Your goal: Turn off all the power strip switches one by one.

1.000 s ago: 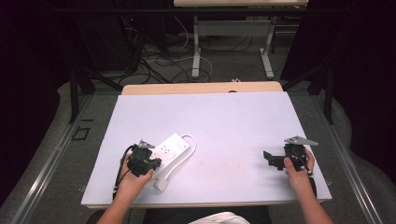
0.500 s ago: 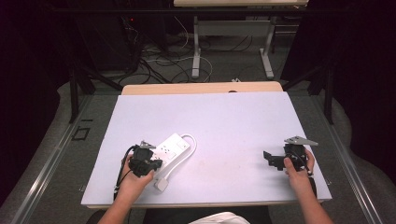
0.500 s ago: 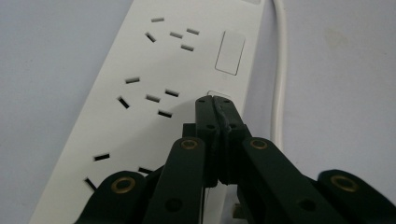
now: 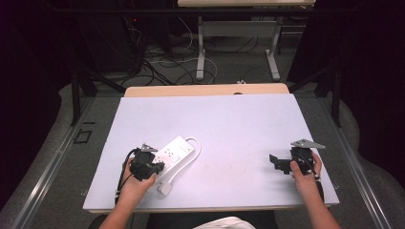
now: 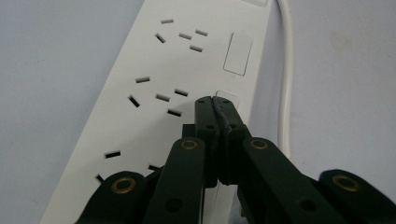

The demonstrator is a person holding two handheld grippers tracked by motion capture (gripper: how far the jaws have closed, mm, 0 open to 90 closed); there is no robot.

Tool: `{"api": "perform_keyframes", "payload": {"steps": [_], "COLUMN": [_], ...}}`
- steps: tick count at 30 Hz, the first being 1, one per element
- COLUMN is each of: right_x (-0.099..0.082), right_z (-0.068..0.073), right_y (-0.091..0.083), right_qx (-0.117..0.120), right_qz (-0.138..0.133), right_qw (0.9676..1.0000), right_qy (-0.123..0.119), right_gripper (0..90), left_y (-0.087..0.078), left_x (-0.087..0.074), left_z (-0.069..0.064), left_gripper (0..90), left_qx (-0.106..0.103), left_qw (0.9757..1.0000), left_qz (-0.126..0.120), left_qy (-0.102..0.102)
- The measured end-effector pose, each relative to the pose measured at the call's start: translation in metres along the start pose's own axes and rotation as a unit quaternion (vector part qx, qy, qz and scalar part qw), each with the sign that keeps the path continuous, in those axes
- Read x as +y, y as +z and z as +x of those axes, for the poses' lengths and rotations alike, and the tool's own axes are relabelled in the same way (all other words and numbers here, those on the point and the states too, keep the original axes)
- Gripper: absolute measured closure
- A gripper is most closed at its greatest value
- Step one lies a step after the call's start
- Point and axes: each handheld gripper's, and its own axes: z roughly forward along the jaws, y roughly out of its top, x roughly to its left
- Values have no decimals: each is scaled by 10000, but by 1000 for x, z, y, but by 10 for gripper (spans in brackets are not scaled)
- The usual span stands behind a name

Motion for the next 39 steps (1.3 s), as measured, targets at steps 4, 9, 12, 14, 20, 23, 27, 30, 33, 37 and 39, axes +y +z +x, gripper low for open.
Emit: {"api": "perform_keyframes", "payload": {"steps": [4, 9, 12, 14, 20, 23, 27, 30, 33, 37, 39], "right_x": [0, 0, 0, 0, 0, 1, 1, 1, 1, 2, 2], "right_z": [0, 0, 0, 0, -1, 0, 2, 2, 1, 1, 2], "right_y": [0, 0, -1, 0, 2, 1, 0, -1, 1, 1, 2], "right_qx": [-14, -5, -7, -4, 17, 11, 20, 17, 31, 25, 22], "right_qz": [-3, 0, -15, -11, 7, -6, -28, -38, -20, -19, -16], "right_qw": [10000, 10000, 10000, 10000, 10000, 10000, 10000, 9999, 10000, 10000, 10000], "right_qy": [22, 12, 57, 91, 85, 90, 92, 92, 26, 49, 60], "right_gripper": [0, 0, 0, 0, 0, 0, 0, 0, 0, 0, 0], "left_y": [-5, -11, -14, -16, -17, -19, -21, -23, -25, -23, -22], "left_x": [-3, -7, -9, -11, -15, -18, -22, -25, -28, -29, -30], "left_z": [-2, -1, 3, 4, 7, 9, 8, 13, 15, 11, 11], "left_gripper": [899, 899, 899, 899, 899, 899, 899, 899, 899, 899, 899], "left_qx": [5, 74, 66, 62, 59, 66, 76, 85, 44, 89, 99], "left_qw": [10000, 9999, 9999, 9999, 9998, 9999, 9999, 9998, 9998, 9999, 9999], "left_qz": [-55, -124, -155, -121, -121, -84, -92, -118, -118, -76, -39], "left_qy": [41, 31, -1, -52, -114, -67, -52, -143, -155, -69, -79]}}
